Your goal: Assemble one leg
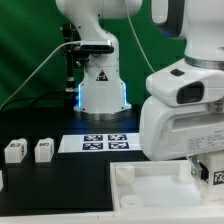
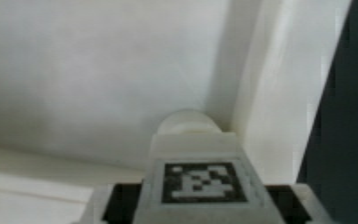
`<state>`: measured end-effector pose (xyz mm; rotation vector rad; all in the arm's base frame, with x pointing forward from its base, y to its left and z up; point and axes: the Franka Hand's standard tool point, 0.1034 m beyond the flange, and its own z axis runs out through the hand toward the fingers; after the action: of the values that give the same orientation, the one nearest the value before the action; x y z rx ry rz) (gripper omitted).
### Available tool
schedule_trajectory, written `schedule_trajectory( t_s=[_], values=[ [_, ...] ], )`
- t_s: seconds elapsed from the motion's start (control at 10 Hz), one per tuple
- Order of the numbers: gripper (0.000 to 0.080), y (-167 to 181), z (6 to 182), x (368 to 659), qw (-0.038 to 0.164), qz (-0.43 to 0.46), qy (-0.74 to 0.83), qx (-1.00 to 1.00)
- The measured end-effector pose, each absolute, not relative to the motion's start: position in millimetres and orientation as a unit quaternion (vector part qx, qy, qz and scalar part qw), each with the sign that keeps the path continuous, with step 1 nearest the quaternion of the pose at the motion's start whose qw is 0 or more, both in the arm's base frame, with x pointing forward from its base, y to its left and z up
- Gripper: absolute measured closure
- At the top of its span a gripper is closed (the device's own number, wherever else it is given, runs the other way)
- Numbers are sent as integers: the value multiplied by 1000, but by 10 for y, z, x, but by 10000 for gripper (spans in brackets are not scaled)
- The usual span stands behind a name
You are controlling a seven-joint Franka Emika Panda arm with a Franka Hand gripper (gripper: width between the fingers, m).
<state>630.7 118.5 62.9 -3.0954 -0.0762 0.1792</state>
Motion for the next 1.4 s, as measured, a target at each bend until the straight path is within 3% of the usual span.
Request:
schedule_trajectory(
  t_s=[0.5,0.7,0.8,1.1,1.3,1.4],
  values=[
    [524,1235,584,6313,5,55,330,-942],
    [524,1257,554,6314,20,54,498,-866],
    [524,1253,549,6304,51,47,602,-795],
    [524,1256,552,6295,48,56,732,-677],
    [524,1256,552,6297,48,54,726,-684],
    [465,1267,549,6292,49,53,708,-703]
  ],
)
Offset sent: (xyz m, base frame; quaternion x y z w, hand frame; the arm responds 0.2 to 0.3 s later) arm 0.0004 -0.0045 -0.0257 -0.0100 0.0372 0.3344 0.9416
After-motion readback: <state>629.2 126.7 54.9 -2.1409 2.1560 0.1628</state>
